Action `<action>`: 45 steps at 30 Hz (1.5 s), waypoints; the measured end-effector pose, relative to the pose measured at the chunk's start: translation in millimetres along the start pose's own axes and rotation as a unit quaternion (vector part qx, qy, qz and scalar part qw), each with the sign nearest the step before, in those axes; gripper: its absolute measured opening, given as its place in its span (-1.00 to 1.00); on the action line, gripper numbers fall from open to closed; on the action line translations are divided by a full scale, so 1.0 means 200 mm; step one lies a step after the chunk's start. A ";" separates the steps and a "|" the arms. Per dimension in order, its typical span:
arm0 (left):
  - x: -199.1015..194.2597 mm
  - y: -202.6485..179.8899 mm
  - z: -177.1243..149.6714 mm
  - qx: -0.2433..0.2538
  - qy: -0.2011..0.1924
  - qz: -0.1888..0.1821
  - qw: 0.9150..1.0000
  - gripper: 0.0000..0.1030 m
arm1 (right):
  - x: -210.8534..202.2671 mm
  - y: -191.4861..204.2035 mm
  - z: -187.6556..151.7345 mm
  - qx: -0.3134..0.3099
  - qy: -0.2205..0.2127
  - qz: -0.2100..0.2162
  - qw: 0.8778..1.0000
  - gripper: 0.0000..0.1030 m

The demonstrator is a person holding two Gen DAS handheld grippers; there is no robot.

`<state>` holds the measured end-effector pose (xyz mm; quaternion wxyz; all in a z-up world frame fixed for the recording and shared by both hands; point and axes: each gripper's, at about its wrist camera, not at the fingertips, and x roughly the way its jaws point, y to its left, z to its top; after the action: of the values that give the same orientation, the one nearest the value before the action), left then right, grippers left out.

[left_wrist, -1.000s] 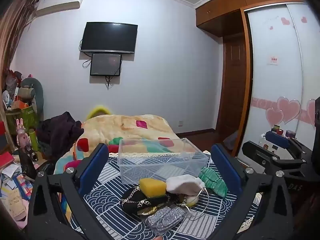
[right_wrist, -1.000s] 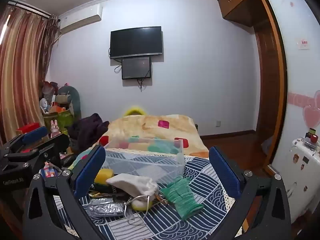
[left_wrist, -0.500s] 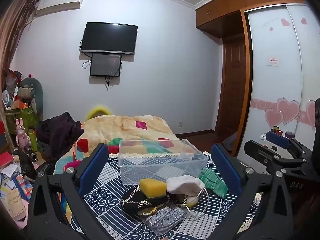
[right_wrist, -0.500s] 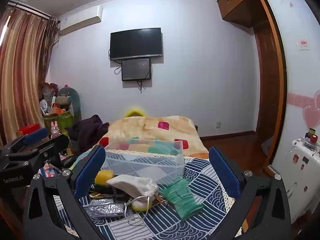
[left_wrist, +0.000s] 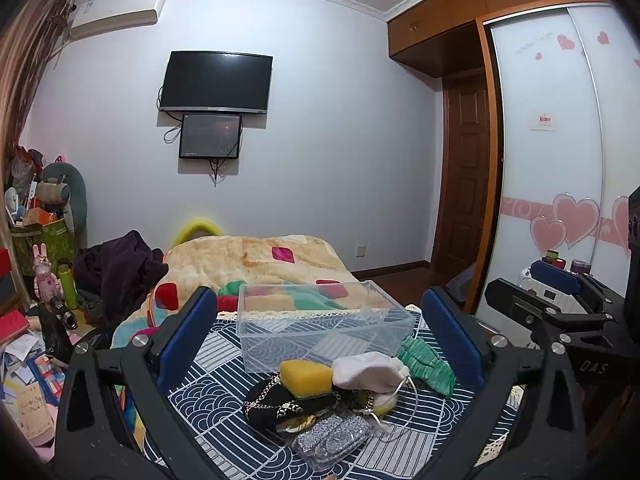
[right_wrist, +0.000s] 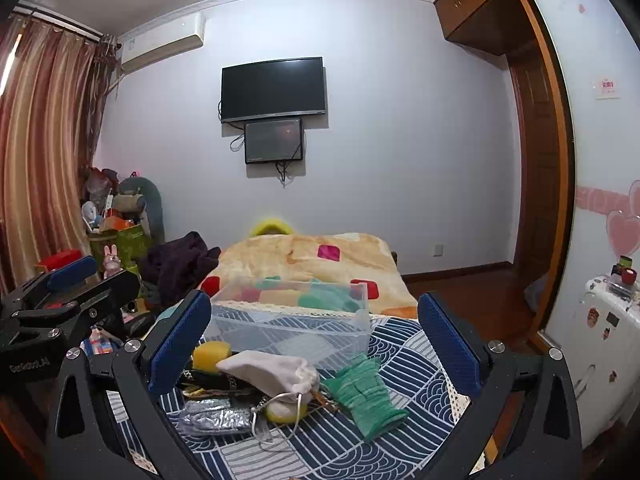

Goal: Organize soft objects

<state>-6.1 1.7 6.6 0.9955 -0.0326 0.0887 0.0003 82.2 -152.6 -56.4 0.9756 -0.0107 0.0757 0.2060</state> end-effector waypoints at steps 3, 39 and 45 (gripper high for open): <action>0.00 0.00 0.00 0.002 -0.001 0.002 1.000 1.00 | 0.00 0.00 0.00 0.000 0.000 0.000 1.000 1.00; -0.01 0.01 0.01 -0.002 -0.004 0.002 1.000 1.00 | 0.00 0.00 0.00 0.009 -0.006 0.003 1.000 1.00; -0.01 0.01 0.01 -0.003 -0.004 0.002 1.000 1.00 | 0.00 0.00 0.00 0.008 -0.007 0.004 1.000 1.00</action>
<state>-8.3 2.9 8.0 0.9958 -0.0354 0.0848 0.0027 81.7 -153.7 -57.1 0.9753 -0.0010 0.0707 0.2095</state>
